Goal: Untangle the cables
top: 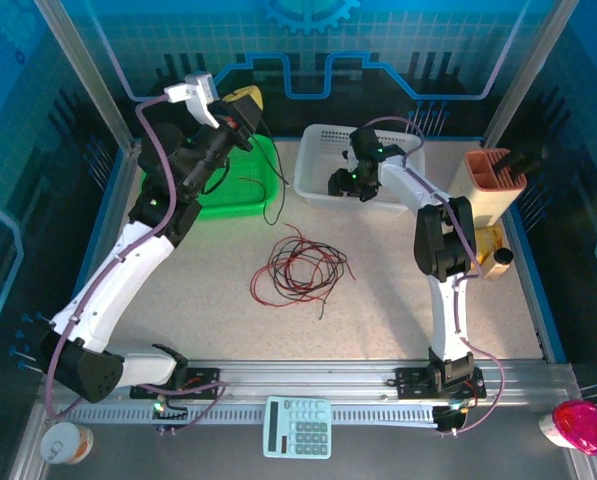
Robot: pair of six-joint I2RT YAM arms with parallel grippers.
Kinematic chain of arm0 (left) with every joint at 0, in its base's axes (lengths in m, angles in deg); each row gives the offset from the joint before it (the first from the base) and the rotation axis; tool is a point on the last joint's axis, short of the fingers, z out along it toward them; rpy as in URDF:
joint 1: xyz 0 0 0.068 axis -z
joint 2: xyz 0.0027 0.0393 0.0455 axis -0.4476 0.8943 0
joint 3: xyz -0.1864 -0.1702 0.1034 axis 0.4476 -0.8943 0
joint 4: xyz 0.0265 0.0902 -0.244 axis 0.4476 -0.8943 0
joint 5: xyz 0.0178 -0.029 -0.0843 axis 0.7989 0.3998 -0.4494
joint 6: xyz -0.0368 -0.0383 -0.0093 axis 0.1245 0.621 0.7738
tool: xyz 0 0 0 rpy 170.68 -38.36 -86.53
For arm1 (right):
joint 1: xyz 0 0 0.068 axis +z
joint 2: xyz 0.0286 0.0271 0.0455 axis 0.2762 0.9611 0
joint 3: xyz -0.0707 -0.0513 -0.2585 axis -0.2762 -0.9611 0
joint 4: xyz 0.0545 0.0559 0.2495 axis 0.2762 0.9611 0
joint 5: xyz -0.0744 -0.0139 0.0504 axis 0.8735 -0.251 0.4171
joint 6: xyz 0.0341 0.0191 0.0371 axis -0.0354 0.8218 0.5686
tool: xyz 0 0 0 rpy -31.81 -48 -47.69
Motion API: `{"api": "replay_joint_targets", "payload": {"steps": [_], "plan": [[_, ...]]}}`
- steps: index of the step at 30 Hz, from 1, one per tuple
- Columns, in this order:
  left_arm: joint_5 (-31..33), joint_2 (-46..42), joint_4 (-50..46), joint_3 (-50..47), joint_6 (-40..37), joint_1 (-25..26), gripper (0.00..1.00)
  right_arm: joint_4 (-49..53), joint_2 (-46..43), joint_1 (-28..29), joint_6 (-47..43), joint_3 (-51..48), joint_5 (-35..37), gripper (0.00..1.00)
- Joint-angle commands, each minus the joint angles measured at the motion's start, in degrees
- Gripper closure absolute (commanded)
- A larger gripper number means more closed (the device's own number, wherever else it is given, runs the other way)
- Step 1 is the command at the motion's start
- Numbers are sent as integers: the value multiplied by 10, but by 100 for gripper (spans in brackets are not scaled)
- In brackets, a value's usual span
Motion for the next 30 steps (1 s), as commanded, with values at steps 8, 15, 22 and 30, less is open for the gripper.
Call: {"api": "replay_joint_targets", "payload": {"steps": [8,15,22,30], "plan": [[-11,-2,4,15,26,9,100,16,144,13,-10,192,-39,38],[-15,11,6,19,29,11,100,31,175,43,-46,233,-82,40],[-25,35,19,41,36,14,100,-29,94,54,-46,108,-110,44],[-42,86,38,84,34,23,100,-58,-1,40,-26,67,-112,41]]}}
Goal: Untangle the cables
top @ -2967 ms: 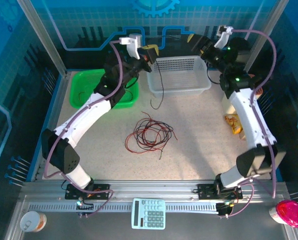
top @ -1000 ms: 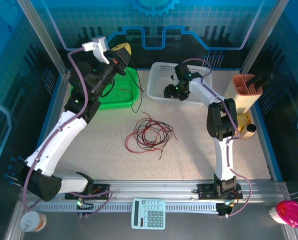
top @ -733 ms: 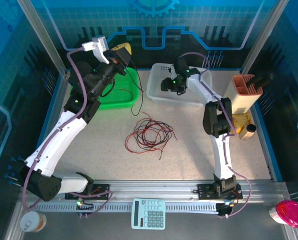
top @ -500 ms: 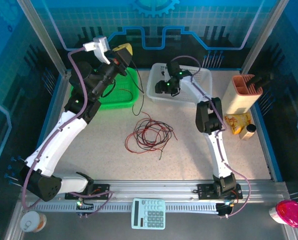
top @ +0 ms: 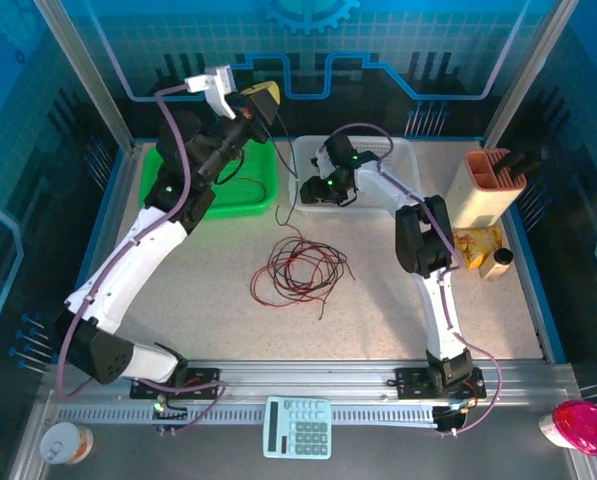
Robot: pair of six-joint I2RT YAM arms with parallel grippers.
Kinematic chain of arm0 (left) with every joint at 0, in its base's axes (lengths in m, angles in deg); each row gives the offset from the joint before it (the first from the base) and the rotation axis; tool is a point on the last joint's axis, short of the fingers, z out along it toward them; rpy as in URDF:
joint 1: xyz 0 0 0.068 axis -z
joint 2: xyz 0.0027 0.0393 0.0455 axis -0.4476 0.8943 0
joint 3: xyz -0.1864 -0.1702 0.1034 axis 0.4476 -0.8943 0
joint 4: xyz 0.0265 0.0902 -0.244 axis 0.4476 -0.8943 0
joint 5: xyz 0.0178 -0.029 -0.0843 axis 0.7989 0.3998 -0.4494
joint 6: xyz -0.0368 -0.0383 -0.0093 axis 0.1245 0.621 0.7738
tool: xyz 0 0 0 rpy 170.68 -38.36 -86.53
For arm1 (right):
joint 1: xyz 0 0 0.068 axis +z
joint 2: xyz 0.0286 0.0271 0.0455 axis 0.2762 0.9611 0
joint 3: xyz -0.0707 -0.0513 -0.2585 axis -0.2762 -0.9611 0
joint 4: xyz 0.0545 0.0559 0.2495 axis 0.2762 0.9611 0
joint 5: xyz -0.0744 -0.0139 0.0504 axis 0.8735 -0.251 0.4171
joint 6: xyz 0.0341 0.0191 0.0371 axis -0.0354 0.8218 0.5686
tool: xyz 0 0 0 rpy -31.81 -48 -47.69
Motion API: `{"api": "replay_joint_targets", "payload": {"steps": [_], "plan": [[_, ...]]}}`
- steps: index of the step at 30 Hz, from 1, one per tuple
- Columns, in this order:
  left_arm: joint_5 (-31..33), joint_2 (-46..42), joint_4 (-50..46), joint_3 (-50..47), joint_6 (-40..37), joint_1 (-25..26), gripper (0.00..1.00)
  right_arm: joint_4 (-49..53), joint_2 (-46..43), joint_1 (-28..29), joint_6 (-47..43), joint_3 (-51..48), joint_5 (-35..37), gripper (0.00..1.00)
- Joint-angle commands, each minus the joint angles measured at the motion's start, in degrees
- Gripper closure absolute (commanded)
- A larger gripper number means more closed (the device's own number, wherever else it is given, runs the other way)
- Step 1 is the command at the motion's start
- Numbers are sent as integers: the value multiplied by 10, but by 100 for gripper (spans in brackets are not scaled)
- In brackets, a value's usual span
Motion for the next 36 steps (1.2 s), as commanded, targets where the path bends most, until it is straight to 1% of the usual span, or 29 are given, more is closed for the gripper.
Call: {"api": "replay_joint_targets", "payload": {"steps": [1,4,7,10,14,19,23,28,32,34,35,36], "plan": [[-24,27,38,38,3,6,100,-28,-81,-19,12,4,-5,40],[-41,65,45,73,-9,7,100,-35,-133,-44,33,-3,2,39],[-59,112,53,115,-13,7,100,-42,-191,-66,51,-33,15,36],[-71,167,56,162,-12,7,100,-64,-253,-89,74,-91,30,35],[-67,242,59,210,2,7,100,-130,-330,-116,113,-193,23,34],[-62,326,28,252,-4,7,100,-170,-398,-124,133,-277,24,34],[-70,393,-36,284,-31,8,100,-176,-439,-131,134,-317,20,33],[-79,460,-96,300,-37,17,100,-167,-476,-135,121,-336,31,33],[-60,507,-205,358,-79,39,100,-160,-490,-135,116,-346,38,33],[-38,526,-258,391,-106,49,95,-159,-492,-135,117,-349,37,33],[-24,532,-278,404,-116,53,91,-155,-491,-135,116,-349,37,33],[-17,535,-289,411,-122,56,85,-154,-491,-135,115,-348,37,33]]}}
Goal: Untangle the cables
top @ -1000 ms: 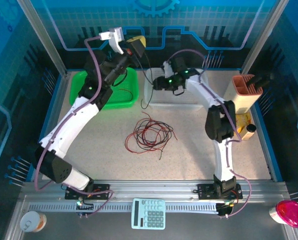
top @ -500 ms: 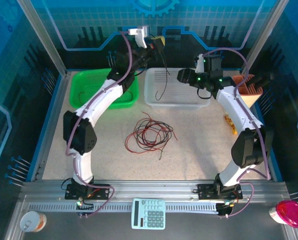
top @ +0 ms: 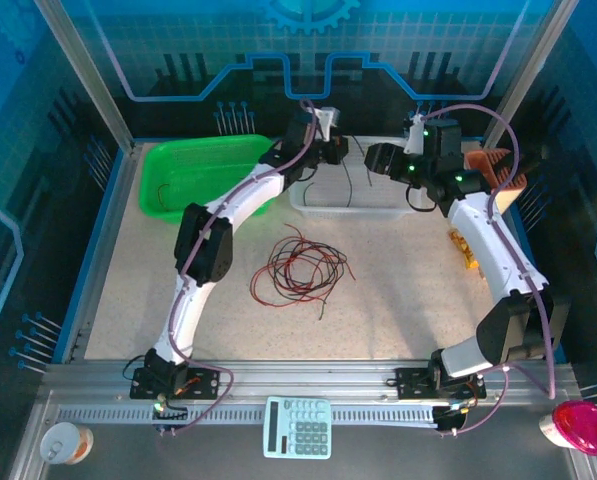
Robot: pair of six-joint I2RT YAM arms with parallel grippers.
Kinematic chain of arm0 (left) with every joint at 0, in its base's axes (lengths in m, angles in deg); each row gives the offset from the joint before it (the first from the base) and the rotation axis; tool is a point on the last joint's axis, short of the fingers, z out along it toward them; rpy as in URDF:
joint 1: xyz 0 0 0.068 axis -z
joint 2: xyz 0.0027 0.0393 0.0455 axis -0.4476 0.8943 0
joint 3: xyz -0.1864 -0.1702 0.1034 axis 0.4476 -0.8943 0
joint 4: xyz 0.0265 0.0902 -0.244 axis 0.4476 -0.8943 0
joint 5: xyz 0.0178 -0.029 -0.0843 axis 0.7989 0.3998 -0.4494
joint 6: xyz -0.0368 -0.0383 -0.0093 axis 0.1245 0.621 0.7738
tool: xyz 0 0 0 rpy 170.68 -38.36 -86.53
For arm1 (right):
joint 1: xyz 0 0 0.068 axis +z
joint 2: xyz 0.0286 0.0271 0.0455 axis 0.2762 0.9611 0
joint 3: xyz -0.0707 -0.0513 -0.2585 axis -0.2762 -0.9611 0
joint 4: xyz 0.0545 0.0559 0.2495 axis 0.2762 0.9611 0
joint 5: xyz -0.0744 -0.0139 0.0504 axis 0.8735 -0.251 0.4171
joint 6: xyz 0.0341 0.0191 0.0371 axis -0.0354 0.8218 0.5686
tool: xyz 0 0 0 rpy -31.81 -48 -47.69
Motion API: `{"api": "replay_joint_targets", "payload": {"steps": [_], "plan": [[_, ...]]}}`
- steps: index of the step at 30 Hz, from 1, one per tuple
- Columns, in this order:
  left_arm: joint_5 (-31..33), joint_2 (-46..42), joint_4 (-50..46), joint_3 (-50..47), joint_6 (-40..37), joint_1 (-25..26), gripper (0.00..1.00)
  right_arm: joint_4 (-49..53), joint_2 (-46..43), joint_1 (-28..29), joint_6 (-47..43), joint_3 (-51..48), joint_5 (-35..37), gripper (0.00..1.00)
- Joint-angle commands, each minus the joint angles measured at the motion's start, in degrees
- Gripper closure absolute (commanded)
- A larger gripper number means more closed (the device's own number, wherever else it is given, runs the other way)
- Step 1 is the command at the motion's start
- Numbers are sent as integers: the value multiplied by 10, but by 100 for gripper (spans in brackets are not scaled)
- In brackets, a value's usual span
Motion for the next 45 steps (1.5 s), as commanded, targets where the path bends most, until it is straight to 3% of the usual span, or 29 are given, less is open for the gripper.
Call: {"api": "replay_joint_targets", "payload": {"steps": [1,8,14,25,34,38,45], "plan": [[39,3,-92,53,-54,17,77,-2,-6,-7,-8,-11,10,33],[73,13,-170,107,-79,17,43,4,-1,-8,-14,-12,19,33],[86,-2,-191,109,-89,17,32,16,21,-8,-24,-10,43,33],[66,-105,-170,26,-71,15,25,109,65,-22,-41,-17,225,29],[21,-234,-76,-116,-5,16,22,92,-10,-67,-23,-158,219,25],[6,-301,-11,-200,24,15,20,75,1,-92,-21,-204,213,26],[5,-385,19,-269,35,14,19,53,60,-106,-33,-205,204,31]]}}
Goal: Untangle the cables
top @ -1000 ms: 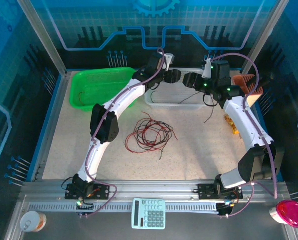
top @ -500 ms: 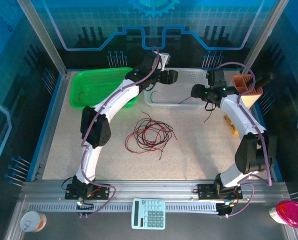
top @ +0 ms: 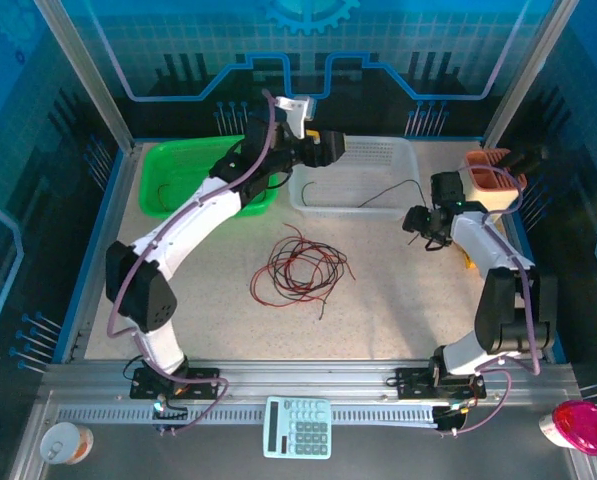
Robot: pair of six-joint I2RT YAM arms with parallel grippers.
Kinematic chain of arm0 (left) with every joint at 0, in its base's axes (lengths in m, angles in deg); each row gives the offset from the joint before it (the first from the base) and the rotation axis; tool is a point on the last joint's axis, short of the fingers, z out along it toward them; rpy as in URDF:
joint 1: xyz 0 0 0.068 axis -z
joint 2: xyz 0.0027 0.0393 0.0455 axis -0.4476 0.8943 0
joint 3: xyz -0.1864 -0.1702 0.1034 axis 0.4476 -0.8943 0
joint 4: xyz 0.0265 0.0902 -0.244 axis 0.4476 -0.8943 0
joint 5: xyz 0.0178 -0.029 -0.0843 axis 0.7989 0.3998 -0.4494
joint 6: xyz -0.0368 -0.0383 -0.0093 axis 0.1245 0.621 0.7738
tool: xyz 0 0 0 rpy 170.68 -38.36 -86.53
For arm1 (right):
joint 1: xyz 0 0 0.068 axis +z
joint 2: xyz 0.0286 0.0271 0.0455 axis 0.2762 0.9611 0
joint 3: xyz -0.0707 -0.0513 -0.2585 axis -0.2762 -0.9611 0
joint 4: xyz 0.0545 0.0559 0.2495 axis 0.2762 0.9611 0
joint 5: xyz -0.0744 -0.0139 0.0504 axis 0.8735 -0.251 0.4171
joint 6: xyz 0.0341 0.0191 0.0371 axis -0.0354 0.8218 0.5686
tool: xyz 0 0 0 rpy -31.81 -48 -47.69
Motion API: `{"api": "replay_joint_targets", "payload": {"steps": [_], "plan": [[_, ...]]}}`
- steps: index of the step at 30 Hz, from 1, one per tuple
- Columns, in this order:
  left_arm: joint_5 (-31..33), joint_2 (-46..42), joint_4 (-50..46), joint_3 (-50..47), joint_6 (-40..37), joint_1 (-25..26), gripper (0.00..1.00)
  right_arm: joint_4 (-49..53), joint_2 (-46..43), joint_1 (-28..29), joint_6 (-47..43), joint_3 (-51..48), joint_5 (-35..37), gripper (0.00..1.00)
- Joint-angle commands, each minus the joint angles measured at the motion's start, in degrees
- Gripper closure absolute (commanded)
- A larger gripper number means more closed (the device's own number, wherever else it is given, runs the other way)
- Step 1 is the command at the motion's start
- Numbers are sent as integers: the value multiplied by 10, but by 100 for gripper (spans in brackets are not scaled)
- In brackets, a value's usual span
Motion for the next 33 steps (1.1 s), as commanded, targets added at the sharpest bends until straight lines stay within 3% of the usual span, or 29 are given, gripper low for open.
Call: {"api": "replay_joint_targets", "payload": {"steps": [1,18,21,22,25,26,33], "plan": [[-11,-53,42,-30,17,-2,19,-22,32,-8,-6,7,-2,32],[3,-152,70,-129,31,-2,19,-64,140,-34,-23,48,-25,51],[2,-153,74,-133,38,-2,19,-66,151,-34,-25,54,-35,62],[1,-154,75,-135,40,-1,18,-65,150,-34,-27,55,-39,70],[-4,-161,82,-144,48,-2,18,-65,124,-34,-30,42,-45,96],[-6,-164,85,-147,50,-1,18,-68,106,-34,-30,33,-47,100],[-10,-185,92,-164,58,-1,18,-60,-31,-25,-15,14,-68,100]]}}
